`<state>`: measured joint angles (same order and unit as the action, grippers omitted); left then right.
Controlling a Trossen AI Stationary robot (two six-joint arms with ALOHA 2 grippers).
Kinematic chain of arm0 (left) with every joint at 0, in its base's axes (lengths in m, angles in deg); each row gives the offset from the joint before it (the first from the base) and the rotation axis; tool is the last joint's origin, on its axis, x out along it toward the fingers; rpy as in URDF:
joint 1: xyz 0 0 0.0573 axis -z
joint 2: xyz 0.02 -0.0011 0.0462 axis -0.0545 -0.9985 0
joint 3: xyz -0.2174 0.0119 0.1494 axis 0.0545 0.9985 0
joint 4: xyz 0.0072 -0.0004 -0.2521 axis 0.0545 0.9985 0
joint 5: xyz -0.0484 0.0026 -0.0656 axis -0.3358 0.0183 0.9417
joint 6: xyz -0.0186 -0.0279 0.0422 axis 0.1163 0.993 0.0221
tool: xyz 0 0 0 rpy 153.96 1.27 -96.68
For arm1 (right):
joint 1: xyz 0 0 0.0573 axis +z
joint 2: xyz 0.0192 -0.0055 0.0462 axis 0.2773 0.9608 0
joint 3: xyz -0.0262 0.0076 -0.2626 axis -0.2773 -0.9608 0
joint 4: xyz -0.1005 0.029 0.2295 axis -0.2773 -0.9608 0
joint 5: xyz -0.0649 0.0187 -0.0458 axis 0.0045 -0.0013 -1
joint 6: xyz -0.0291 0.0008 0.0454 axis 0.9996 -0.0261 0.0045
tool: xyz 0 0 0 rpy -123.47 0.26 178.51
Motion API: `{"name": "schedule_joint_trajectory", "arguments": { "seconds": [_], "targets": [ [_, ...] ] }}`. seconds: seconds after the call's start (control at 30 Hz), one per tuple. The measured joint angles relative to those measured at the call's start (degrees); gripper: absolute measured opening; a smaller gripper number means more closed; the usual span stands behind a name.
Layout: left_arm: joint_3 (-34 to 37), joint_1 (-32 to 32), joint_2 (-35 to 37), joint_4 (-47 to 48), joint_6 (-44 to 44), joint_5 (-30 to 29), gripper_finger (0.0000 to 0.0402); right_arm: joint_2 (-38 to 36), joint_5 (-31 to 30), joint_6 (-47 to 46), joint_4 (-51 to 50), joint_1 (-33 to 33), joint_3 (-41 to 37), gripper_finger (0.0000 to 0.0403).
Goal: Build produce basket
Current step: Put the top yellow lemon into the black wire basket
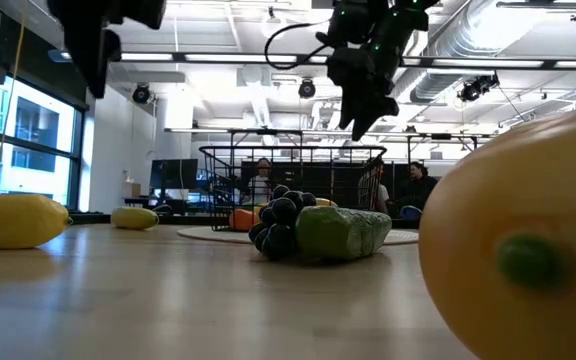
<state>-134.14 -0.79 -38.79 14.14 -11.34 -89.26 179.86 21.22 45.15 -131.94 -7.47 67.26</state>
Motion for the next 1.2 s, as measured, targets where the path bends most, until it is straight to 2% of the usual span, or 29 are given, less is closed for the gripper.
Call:
{"name": "schedule_joint_trajectory", "arguments": {
  "seconds": [0.23,0.43,0.57,0.77,1.0,1.2],
  "targets": [
    [5.9,7.6,0.0,-6.8,2.3,-0.4,0.0291,-1.0,-0.5,1.3,-1.7,0.4,0.0,0.0243],
    [9.5,13.6,0.0,-11.9,3.5,-4.2,0.0291,-1.0,-0.7,2.4,-1.9,1.7,0.0,0.0243],
    [12.2,16.3,0.0,-13.0,6.3,-4.8,0.0291,-1.0,-3.2,2.6,-1.9,2.9,0.0,0.0243],
    [16.2,17.3,0.0,-15.1,10.7,-4.6,0.0291,-1.0,-5.1,2.8,-1.9,4.5,0.0,0.0243],
    [20.9,17.2,0.0,-21.9,10.7,-2.7,0.0291,-1.0,-5.1,2.4,-1.8,5.3,0.0,0.0243],
    [23.1,17.2,-0.5,-23.3,10.7,-3.4,0.0291,-1.0,-5.1,2.2,-1.7,5.4,0.0,0.0243]
  ]
}}
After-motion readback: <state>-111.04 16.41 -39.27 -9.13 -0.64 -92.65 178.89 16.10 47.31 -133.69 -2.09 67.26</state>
